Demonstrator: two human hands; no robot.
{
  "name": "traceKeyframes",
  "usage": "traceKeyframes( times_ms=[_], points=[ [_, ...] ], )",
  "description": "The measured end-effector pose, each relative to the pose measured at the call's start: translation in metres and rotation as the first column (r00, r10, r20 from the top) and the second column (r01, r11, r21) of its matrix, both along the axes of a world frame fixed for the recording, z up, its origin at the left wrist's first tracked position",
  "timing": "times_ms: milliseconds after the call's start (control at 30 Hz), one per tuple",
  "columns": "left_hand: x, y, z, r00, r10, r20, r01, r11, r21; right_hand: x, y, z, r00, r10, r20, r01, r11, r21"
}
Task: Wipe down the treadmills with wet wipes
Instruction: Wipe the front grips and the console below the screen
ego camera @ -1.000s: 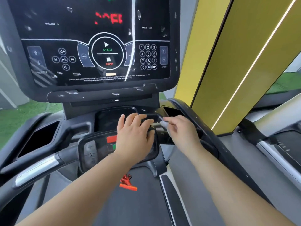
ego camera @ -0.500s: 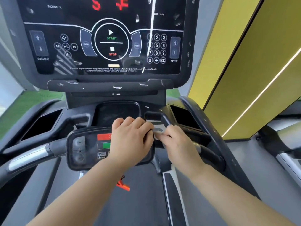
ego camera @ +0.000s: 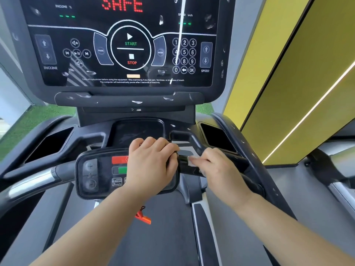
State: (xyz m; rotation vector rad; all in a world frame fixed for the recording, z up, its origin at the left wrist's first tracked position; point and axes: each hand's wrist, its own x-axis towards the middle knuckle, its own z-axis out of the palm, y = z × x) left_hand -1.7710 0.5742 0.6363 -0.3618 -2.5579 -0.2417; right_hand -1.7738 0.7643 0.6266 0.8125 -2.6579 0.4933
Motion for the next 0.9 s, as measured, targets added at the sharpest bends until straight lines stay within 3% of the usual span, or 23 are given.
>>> traceKeyframes(
  times_ms=[100,233,500,633,900],
  points=[
    [0.001,0.0,0.0,1.0,0.006,-0.001,-0.006,1.0,-0.003,-0.01,0.002,0.008,0.995,0.021,0.1,-0.018,0.999,-0.031],
    [0.0,0.0,-0.001,1.0,0.007,-0.002,-0.007,1.0,-0.014,-0.032,-0.028,0.022,0.984,0.084,0.155,-0.095,0.993,0.066],
    [0.001,0.0,0.001,1.0,0.025,0.016,-0.024,1.0,-0.019,-0.051,0.0,0.037,0.86,-0.034,0.509,-0.057,0.985,0.163],
    [0.001,0.001,0.0,1.0,0.023,0.007,-0.023,1.0,-0.02,-0.052,-0.015,0.04,0.867,-0.023,0.498,-0.093,0.974,0.207],
    [0.0,-0.001,-0.001,0.999,0.009,-0.033,-0.009,1.0,-0.011,-0.039,-0.004,0.031,0.883,-0.045,0.467,-0.011,0.993,0.117]
  ],
)
